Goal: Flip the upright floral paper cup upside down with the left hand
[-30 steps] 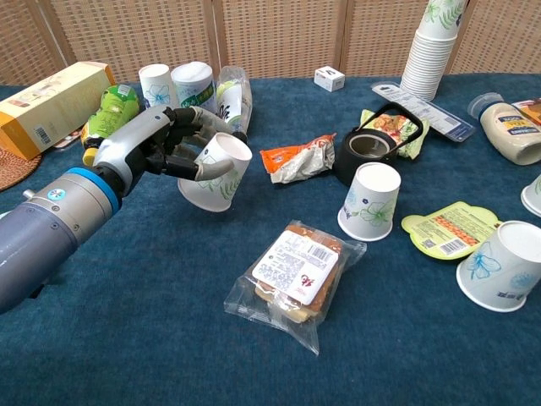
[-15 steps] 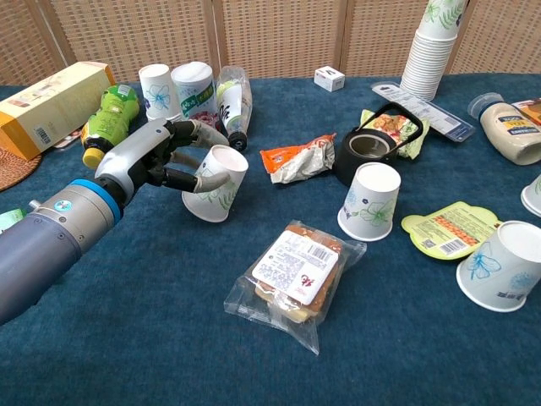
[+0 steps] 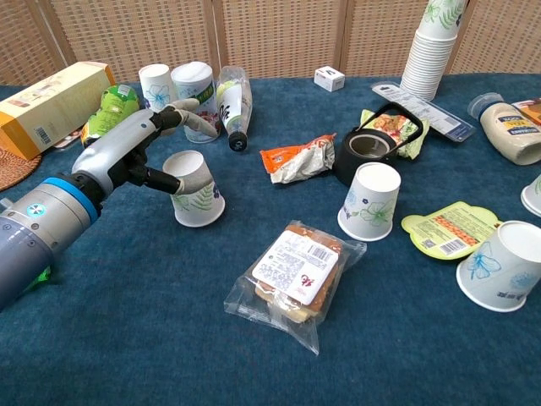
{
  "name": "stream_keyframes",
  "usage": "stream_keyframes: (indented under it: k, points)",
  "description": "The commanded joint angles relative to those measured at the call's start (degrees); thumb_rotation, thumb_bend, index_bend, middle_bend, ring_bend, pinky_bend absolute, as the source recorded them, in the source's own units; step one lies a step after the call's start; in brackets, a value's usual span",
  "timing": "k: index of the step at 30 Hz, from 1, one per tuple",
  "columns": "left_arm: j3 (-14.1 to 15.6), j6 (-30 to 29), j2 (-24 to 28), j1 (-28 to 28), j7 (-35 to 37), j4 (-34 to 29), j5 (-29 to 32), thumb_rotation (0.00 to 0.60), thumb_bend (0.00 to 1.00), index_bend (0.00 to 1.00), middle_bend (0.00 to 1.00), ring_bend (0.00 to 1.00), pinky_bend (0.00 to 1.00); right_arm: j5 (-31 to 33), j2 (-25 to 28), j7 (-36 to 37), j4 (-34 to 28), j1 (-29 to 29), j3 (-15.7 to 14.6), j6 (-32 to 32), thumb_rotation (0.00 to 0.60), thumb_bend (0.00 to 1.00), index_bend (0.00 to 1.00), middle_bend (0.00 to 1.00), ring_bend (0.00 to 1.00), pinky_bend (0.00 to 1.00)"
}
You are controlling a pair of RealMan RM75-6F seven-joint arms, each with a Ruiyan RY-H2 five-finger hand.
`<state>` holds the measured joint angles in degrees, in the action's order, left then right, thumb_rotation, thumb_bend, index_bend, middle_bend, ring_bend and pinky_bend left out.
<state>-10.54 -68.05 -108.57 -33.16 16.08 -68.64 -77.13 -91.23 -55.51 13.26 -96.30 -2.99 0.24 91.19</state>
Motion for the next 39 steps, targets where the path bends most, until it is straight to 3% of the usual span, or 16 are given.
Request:
stream_keyframes:
  k: [1, 7, 14, 26, 39]
  points:
    - [0.6, -0.8, 0.8, 0.7, -0.8, -0.7, -0.7, 0.600, 0.33, 0.28, 0.00, 0.00, 0.00, -0.1, 0.0, 0.0, 0.0, 0.0, 0.0, 0.1, 0.600, 0.02, 0.00, 0.00, 0.00, 0.00]
    - [2.1, -3.3, 3.9, 2.0, -3.8, -2.7, -3.3, 0.600, 0.33, 0.27, 0.00, 0.00, 0.00, -0.2, 0.1, 0.1, 0.0, -0.1, 0.0, 0.2, 0.600, 0.02, 0.00, 0.00, 0.00, 0.00]
    - [4.0, -4.4, 13.0, 3.9, -11.1, -11.1, -4.8, 0.600, 0.32, 0.26, 0.00, 0.00, 0.00, -0.3, 0.0, -0.2, -0.1, 0.0, -0.1, 0.1, 0.600, 0.02, 0.00, 0.00, 0.00, 0.00]
    - [8.6, -6.1, 27.0, 8.3, -17.1, -19.8, -7.1, 0.600, 0.32, 0.25, 0.00, 0.00, 0.00, -0.6, -0.3, -1.6, -0.6, 0.0, -0.3, 0.0, 0.600, 0.02, 0.00, 0.00, 0.00, 0.00]
    - [15.2, -13.4, 44.6, 18.2, -16.1, -27.4, -9.2, 0.600, 0.33, 0.23, 0.00, 0.00, 0.00, -1.0, -0.8, -3.8, -1.1, 0.3, -0.5, -0.5, 0.600, 0.02, 0.00, 0.00, 0.00, 0.00]
